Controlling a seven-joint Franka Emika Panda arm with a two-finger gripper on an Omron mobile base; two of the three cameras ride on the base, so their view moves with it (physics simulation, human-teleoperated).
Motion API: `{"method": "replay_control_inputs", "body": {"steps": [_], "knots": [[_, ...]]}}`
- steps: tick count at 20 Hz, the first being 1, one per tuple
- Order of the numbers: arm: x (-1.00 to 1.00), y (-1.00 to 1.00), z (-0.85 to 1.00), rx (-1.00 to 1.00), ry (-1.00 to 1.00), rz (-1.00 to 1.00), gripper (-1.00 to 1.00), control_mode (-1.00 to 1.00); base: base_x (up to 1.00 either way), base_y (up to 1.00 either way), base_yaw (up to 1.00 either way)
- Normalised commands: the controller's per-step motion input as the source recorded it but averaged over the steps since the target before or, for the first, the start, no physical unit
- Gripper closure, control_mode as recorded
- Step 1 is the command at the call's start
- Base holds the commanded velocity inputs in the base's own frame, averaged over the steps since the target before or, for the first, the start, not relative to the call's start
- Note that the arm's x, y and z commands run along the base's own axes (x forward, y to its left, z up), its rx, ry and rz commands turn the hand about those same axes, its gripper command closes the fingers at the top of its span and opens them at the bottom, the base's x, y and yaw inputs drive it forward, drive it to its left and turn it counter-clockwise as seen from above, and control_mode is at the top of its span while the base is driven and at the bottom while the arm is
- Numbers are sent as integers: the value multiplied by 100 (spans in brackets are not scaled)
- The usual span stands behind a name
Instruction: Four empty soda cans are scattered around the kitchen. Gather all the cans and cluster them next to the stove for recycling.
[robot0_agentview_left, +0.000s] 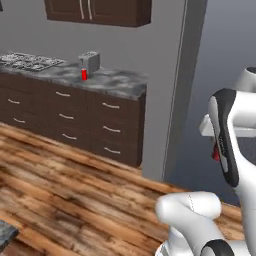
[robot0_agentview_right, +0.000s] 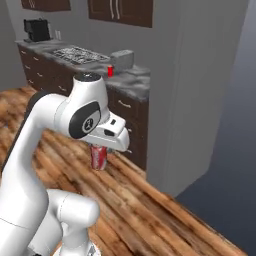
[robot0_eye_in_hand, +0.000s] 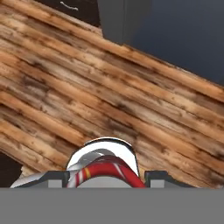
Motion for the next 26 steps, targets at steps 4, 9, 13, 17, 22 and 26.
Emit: {"method": "replay_control_inputs", "body": {"steps": [4,9,13,17,22,26], "knots": [[0,0,0,0,0,0,100,100,97,-12,78],[0,0,0,0,0,0,100,100,100,-3,61],[0,0,0,0,0,0,100,100,99,-11,78],[0,0,0,0,0,0,100,100,77,-14,85],[0,0,0,0,0,0,100,100,91,-76,51],[0,0,0,0,0,0,100,100,92,-100,8]]}}
